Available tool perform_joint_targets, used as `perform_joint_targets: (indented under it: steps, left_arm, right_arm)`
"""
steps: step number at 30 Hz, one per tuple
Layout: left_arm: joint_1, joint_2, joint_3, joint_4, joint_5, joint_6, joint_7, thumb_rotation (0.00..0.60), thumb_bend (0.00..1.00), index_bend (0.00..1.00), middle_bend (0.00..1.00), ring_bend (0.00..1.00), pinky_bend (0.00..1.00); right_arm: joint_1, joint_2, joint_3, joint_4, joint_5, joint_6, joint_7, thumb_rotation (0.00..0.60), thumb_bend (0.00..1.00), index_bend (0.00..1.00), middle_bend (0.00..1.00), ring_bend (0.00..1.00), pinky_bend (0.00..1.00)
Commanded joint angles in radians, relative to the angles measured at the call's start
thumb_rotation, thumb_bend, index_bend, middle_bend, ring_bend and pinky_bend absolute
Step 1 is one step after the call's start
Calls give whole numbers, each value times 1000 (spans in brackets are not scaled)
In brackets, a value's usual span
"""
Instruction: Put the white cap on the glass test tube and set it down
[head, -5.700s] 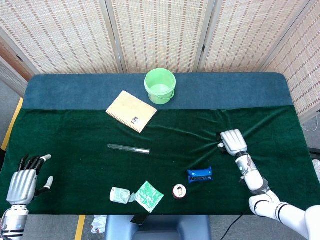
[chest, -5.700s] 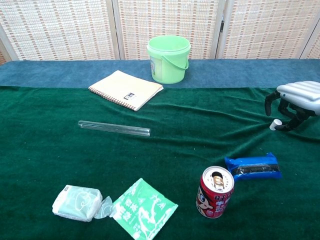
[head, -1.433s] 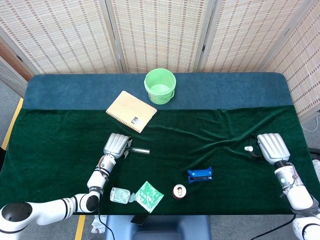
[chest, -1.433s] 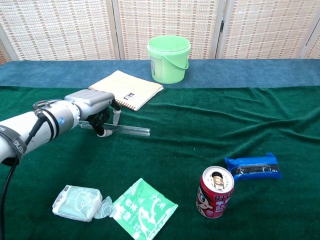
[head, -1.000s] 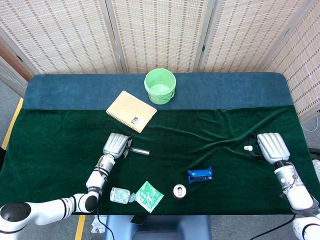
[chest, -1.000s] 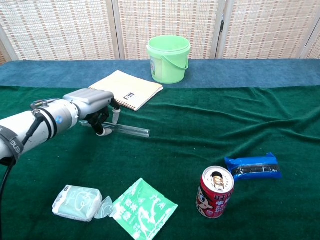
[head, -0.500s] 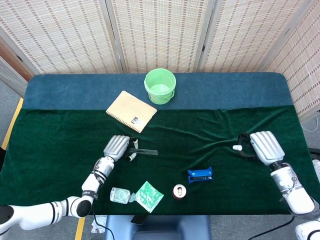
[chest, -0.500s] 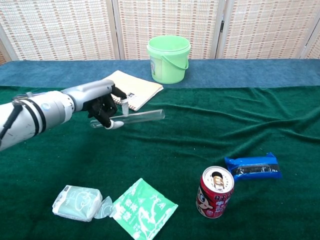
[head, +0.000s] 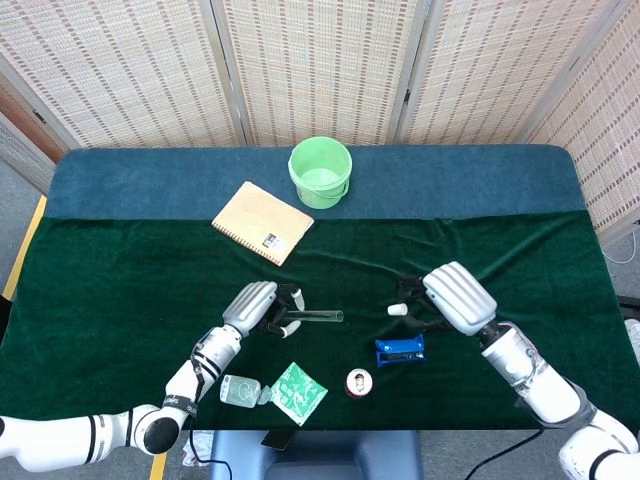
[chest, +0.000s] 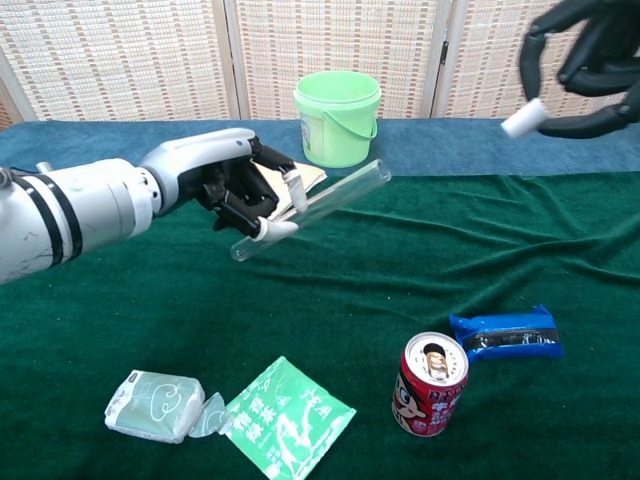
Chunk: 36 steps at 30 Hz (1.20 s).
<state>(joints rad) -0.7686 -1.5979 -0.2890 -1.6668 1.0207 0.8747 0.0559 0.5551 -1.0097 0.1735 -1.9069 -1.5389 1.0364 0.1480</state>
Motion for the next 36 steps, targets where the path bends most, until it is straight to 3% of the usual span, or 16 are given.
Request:
perform_joint_targets:
  steps: [1,12,36]
  left_arm:
    - [-1,1,0,-7,2,-1,-6,600,458,651,897,811,825]
    - [-9,-11,5,-51,-5,20,-23,600,464,659,897,811,825]
    - [-24,-2,21,-67,-33,37,-14,600,464,661,897,811,824]
  right_arm:
    - [11,-6,5,-8,1,-10,-10,600,551,755,953,1000,1000]
    - [88,-59,24,-53,47,-71,-94,600,555,756,954,1000,1000]
    - [108,-69,5,-56,70,-60,-129,600,556,757,954,1000,1000]
